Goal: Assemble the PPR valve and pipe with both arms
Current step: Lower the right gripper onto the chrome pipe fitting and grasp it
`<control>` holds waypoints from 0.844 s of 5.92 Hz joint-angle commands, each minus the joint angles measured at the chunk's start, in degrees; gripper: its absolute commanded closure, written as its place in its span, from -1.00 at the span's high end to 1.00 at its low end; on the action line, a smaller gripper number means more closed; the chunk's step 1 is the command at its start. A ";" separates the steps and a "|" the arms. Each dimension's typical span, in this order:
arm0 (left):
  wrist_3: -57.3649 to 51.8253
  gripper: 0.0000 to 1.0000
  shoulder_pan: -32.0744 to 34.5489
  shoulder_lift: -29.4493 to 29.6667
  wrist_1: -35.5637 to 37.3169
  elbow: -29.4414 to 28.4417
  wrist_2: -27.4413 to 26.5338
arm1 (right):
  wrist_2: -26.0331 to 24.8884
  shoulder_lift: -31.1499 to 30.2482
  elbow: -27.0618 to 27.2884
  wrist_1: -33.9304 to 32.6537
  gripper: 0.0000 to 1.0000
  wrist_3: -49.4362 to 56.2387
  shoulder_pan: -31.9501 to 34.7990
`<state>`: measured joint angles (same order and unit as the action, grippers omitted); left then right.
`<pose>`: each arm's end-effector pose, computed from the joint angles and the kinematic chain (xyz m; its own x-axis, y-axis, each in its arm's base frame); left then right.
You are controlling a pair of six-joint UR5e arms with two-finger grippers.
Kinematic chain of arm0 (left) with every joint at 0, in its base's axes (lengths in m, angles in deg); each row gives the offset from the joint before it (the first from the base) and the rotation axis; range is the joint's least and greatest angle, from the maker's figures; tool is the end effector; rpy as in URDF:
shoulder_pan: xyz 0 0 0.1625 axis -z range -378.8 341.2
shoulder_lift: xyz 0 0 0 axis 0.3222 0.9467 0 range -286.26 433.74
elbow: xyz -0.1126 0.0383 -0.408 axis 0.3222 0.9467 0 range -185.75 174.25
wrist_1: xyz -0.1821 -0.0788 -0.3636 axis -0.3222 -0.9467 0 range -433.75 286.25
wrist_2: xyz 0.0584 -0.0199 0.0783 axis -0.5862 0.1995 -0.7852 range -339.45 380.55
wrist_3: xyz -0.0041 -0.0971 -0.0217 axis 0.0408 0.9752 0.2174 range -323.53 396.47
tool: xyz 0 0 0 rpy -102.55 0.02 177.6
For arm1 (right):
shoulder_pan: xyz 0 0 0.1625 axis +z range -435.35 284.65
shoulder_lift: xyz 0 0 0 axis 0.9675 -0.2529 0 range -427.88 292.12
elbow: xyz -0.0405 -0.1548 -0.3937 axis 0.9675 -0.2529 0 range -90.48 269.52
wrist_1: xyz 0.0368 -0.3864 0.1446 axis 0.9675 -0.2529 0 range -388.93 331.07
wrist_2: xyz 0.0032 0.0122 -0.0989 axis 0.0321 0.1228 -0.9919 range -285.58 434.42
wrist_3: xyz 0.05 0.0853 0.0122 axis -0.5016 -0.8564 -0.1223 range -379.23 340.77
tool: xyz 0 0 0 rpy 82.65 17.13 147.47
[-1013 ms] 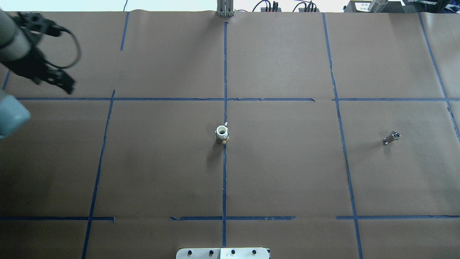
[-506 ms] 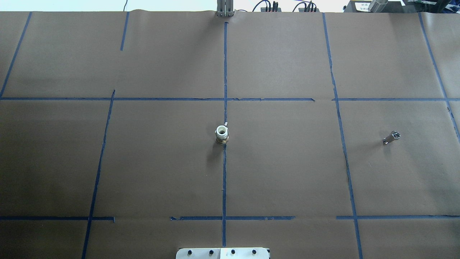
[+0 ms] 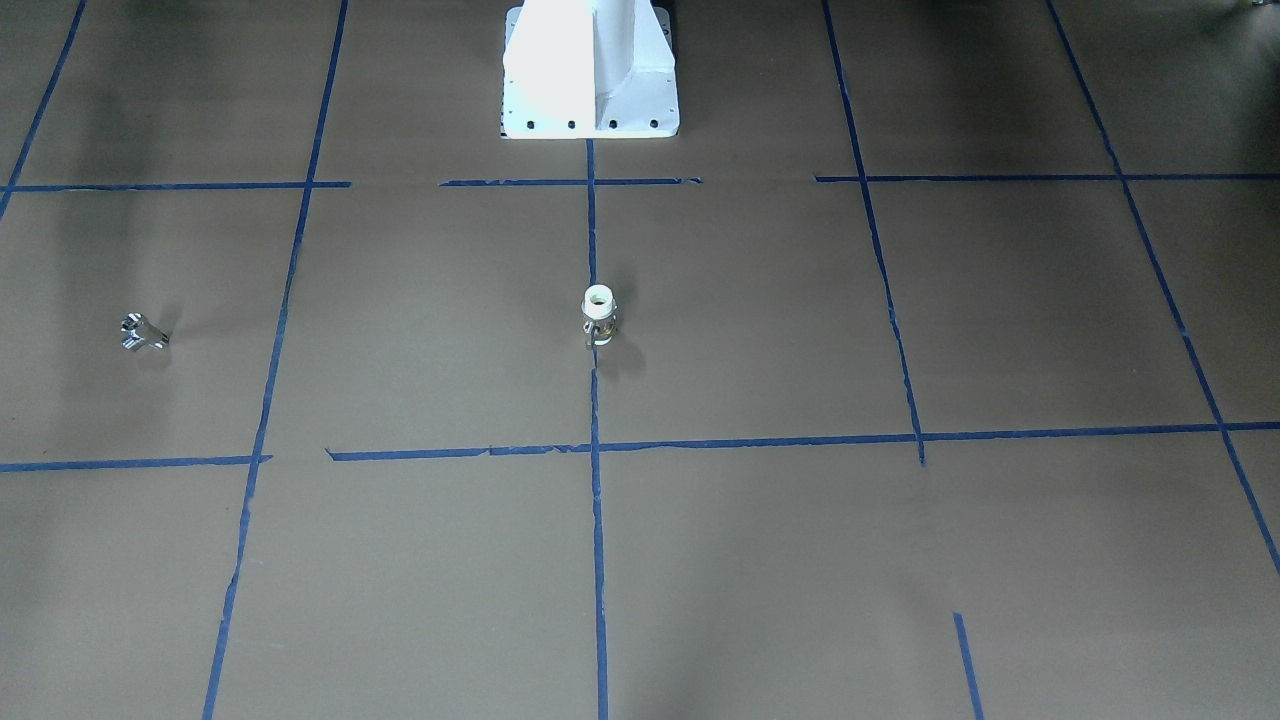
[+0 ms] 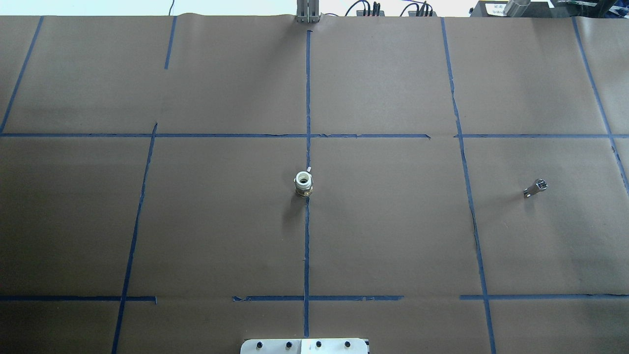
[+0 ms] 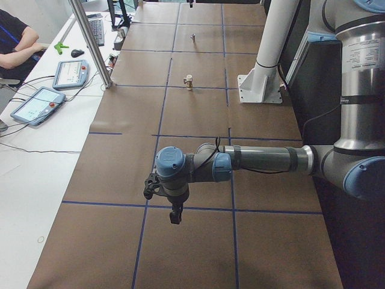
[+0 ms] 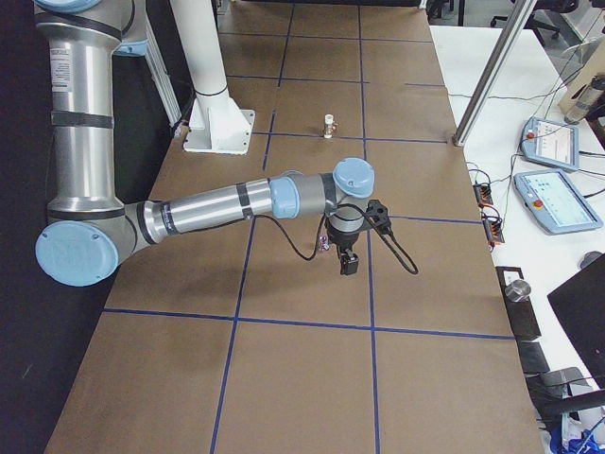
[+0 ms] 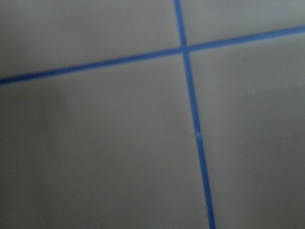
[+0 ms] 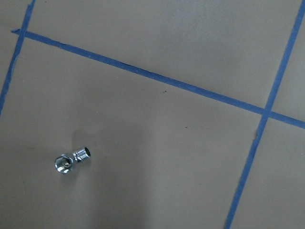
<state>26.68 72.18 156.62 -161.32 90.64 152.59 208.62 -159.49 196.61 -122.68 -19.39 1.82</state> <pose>-0.0740 -0.4336 0.6685 0.7340 0.1208 -0.6683 -0.1093 0.9922 0.0593 -0.0439 -0.4804 0.5323 0.6681 -0.2948 0.6832 0.2156 0.9555 0.2014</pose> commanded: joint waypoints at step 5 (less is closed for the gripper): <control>0.56 1.00 0.17 -0.52 -1.20 0.29 3.05 | -10.00 -1.11 -7.39 27.26 1.00 -26.90 -21.51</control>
<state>27.24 72.35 156.12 -162.49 90.65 155.56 199.87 -160.64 191.99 -99.44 -44.34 -17.34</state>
